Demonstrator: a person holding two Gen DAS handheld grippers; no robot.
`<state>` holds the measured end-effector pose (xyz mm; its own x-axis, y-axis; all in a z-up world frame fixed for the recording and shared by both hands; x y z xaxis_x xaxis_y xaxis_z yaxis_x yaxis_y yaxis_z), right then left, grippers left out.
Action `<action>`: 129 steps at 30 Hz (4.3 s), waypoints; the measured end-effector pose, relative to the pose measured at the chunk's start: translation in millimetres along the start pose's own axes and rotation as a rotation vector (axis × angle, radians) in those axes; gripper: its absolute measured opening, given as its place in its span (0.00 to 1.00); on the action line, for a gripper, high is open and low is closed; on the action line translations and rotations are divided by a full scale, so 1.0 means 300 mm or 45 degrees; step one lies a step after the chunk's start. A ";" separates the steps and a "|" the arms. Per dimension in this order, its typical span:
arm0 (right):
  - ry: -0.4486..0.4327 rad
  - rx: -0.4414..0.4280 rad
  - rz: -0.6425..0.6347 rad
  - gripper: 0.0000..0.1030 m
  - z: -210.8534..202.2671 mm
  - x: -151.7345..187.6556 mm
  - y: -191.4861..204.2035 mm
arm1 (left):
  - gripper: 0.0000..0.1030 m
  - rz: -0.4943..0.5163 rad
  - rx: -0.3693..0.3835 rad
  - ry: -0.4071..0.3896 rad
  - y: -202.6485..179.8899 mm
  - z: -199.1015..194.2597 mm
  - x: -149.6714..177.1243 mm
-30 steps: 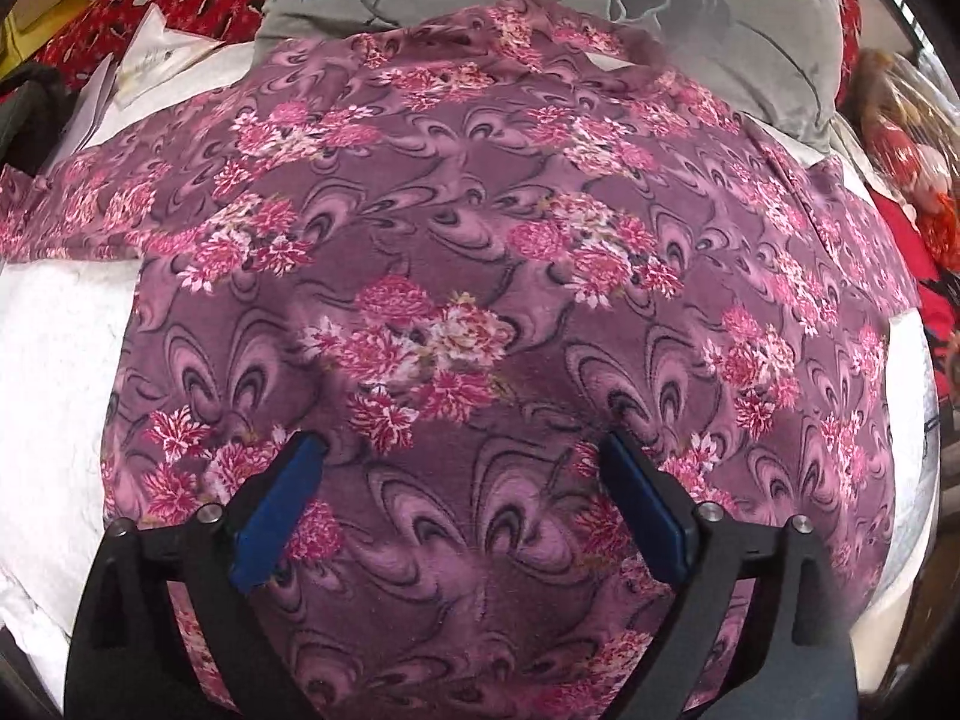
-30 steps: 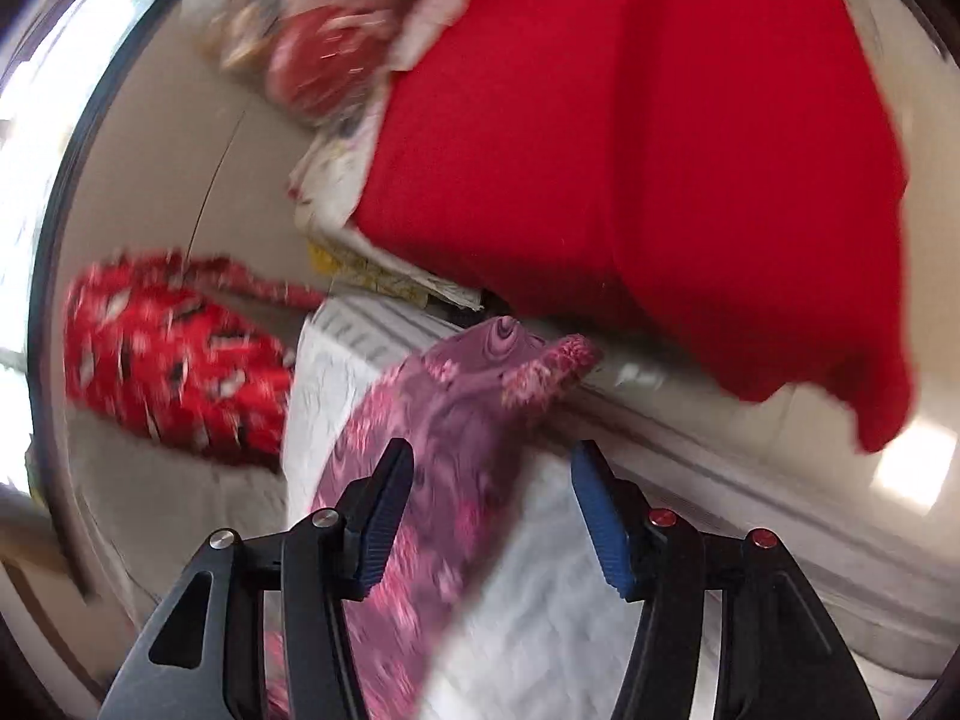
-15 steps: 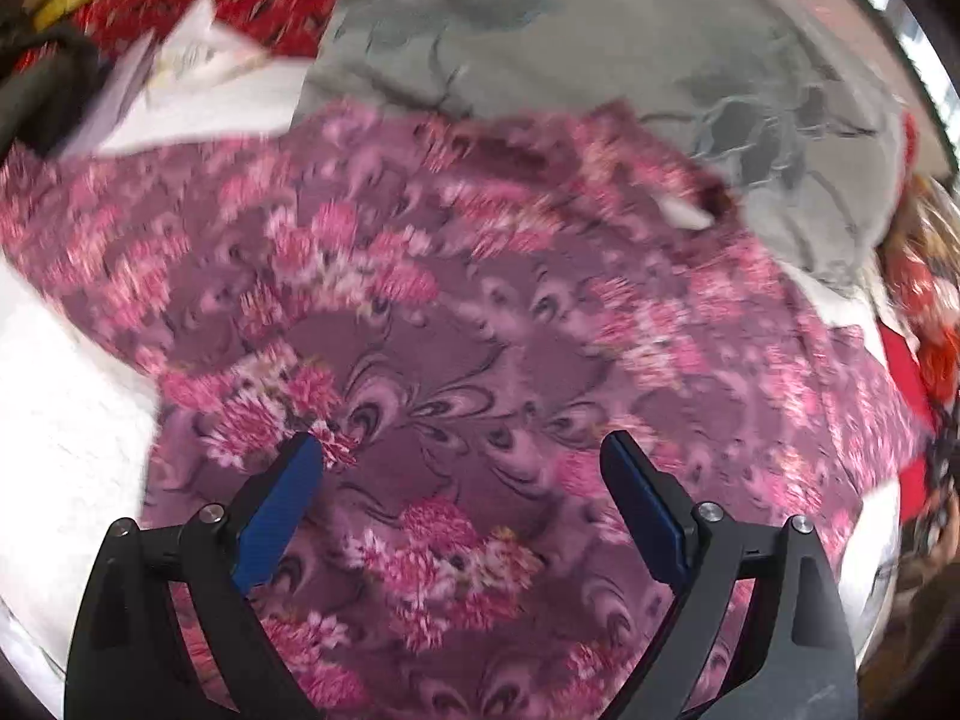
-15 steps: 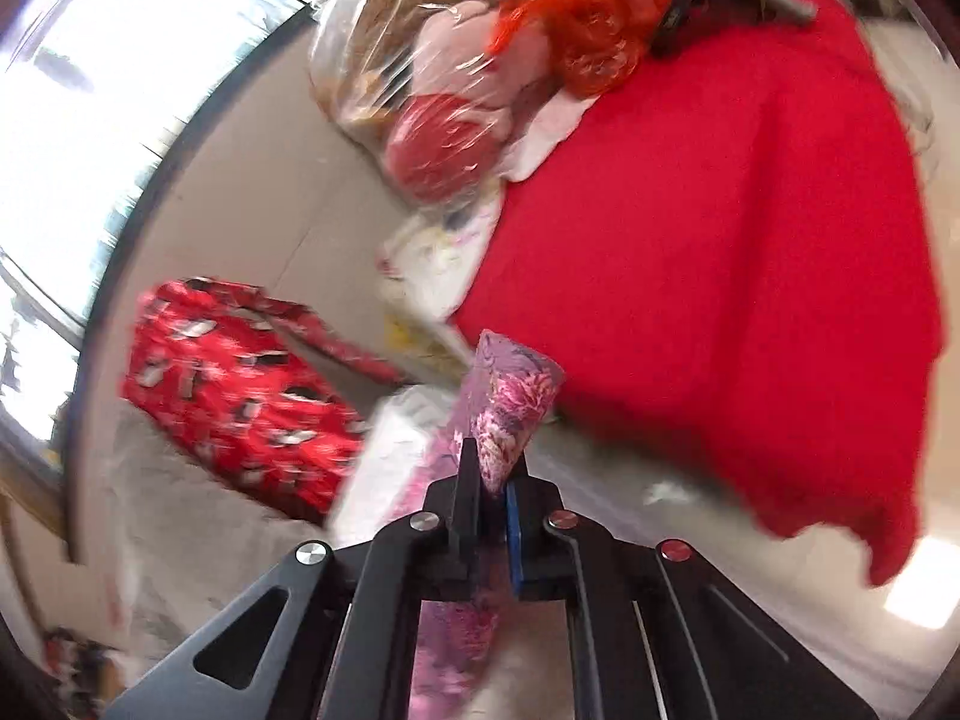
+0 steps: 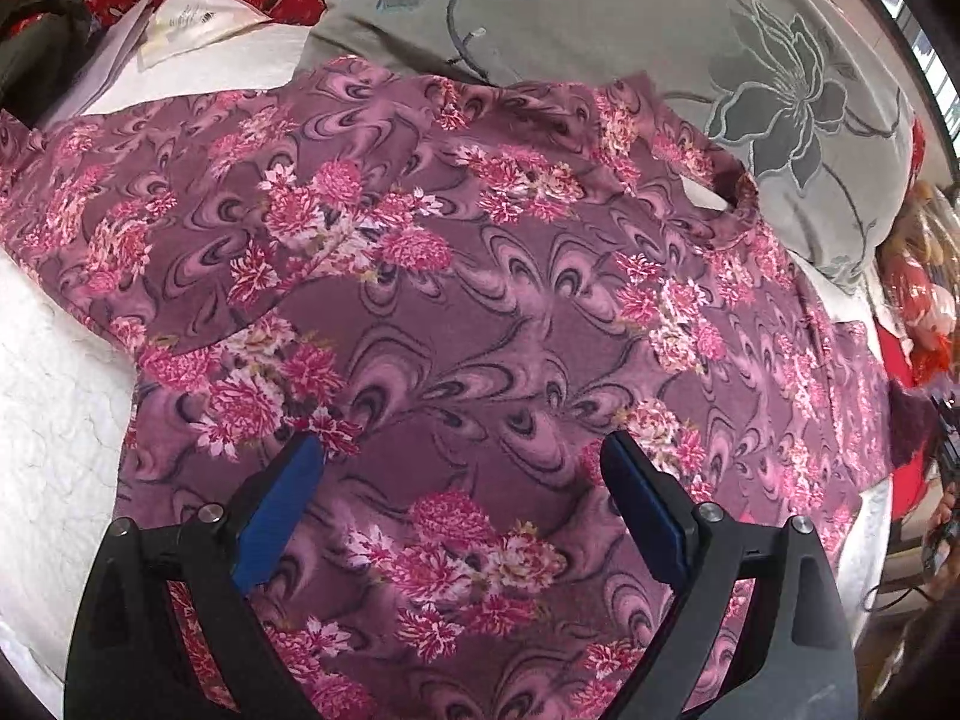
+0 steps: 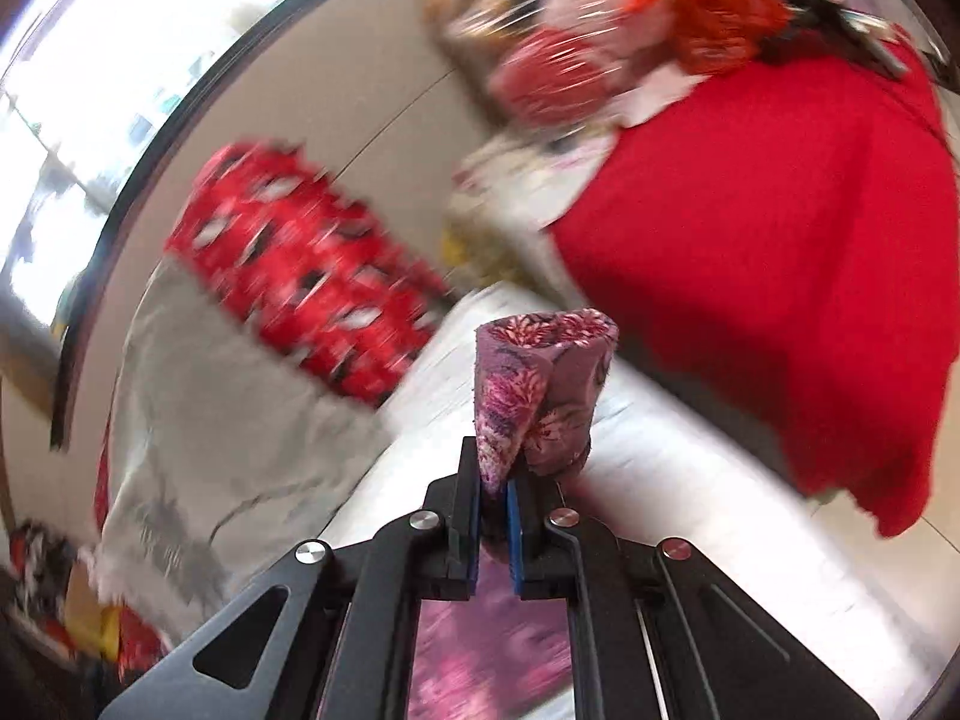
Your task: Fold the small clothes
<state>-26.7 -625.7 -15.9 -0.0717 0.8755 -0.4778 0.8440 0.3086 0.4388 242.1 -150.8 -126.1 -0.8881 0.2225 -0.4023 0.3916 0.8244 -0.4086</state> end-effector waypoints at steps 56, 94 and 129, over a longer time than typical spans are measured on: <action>0.332 -0.165 -0.236 0.41 -0.140 0.697 0.341 | 0.07 -0.149 0.309 -0.116 0.073 -0.246 -0.180; 0.388 -0.273 -0.973 0.20 -0.082 1.211 0.915 | 0.46 -0.259 0.120 -0.125 0.425 -0.311 -0.215; 0.243 -0.451 -1.059 0.23 0.005 1.438 1.056 | 0.05 -0.555 -0.296 -0.538 1.261 -0.613 -0.456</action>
<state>210.6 -150.8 -84.0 -0.6950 0.3578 -0.6237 0.2721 0.9338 0.2325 467.6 226.3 -75.0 -0.7641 -0.3430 -0.5463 -0.0880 0.8945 -0.4384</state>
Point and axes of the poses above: each gripper's, at about its wrist camera, not at the fingertips, and z roughly the way its jaws point, y to its left, x to its underside, the point moved 7 cm from there along z, roughly the way its jaws point, and after that the axes turned 13 degrees about x, right-handed, at the moved point
